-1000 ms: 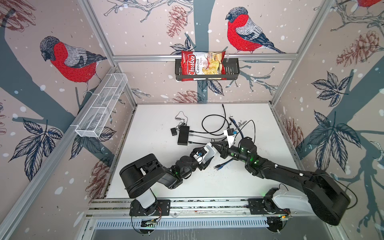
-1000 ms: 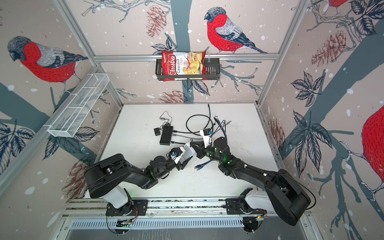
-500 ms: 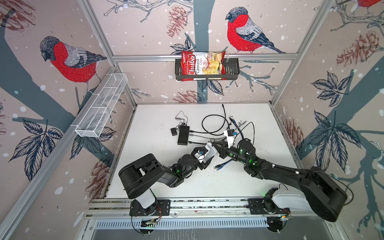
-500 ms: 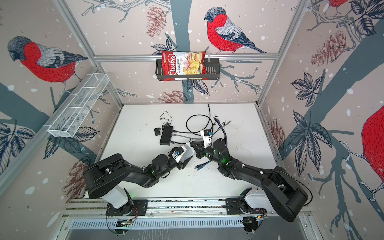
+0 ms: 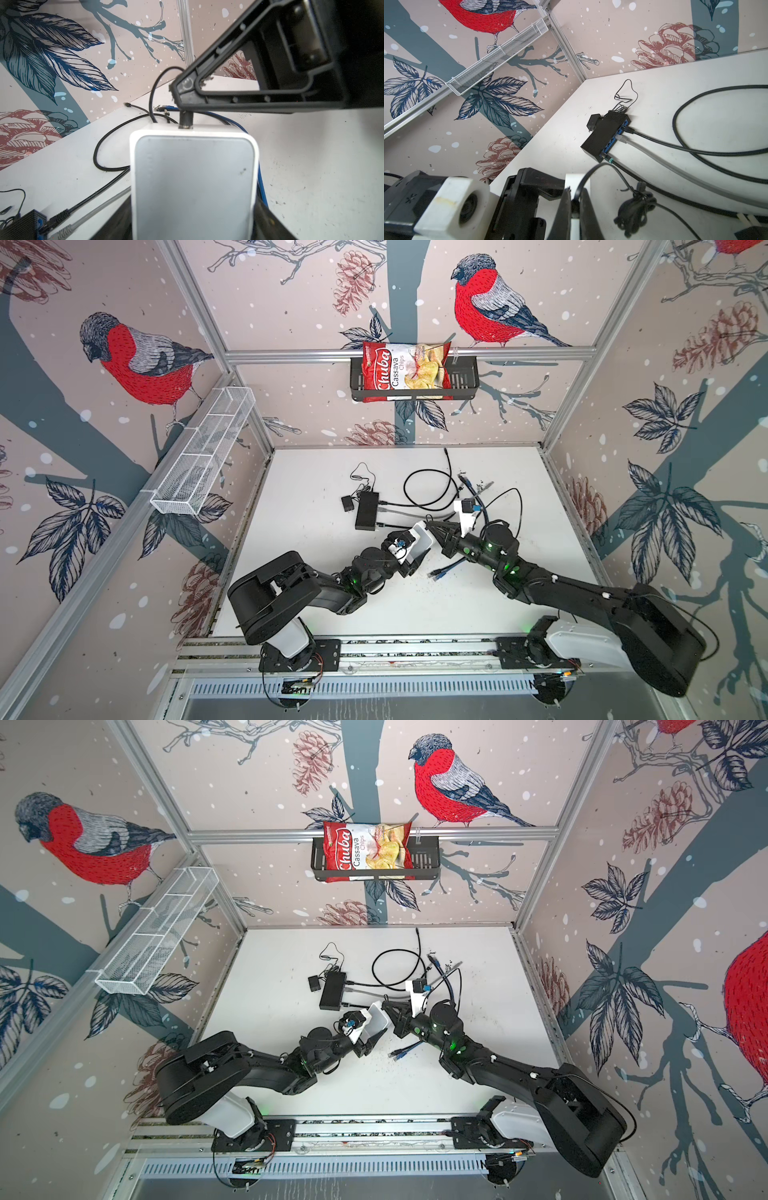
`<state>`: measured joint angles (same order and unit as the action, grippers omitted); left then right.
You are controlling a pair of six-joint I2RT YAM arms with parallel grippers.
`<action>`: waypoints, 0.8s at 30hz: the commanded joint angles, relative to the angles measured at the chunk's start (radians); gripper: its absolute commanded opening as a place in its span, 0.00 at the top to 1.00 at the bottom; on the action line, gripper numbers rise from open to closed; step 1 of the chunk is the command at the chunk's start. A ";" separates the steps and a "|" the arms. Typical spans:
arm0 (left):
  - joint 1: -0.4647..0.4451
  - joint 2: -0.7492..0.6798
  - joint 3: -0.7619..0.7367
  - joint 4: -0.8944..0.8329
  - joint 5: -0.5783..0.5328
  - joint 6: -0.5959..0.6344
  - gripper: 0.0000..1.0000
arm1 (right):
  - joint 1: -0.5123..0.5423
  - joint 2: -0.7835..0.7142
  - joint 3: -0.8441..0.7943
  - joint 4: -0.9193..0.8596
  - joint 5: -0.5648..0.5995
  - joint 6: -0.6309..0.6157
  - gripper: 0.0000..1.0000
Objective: Insert the plug into the switch port
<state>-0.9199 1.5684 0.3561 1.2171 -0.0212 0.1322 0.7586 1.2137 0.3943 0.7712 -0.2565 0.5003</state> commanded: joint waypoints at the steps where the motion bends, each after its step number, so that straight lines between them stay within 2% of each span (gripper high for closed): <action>1: 0.003 -0.025 0.040 0.586 0.073 0.011 0.73 | 0.024 0.026 -0.005 -0.213 -0.127 0.027 0.96; 24: 0.035 -0.059 0.043 0.569 0.071 0.046 0.74 | 0.065 0.088 0.043 -0.261 -0.095 0.021 0.94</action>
<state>-0.8856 1.5208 0.3744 1.0046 -0.0040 0.1646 0.8051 1.2896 0.4309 0.7109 -0.1818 0.5030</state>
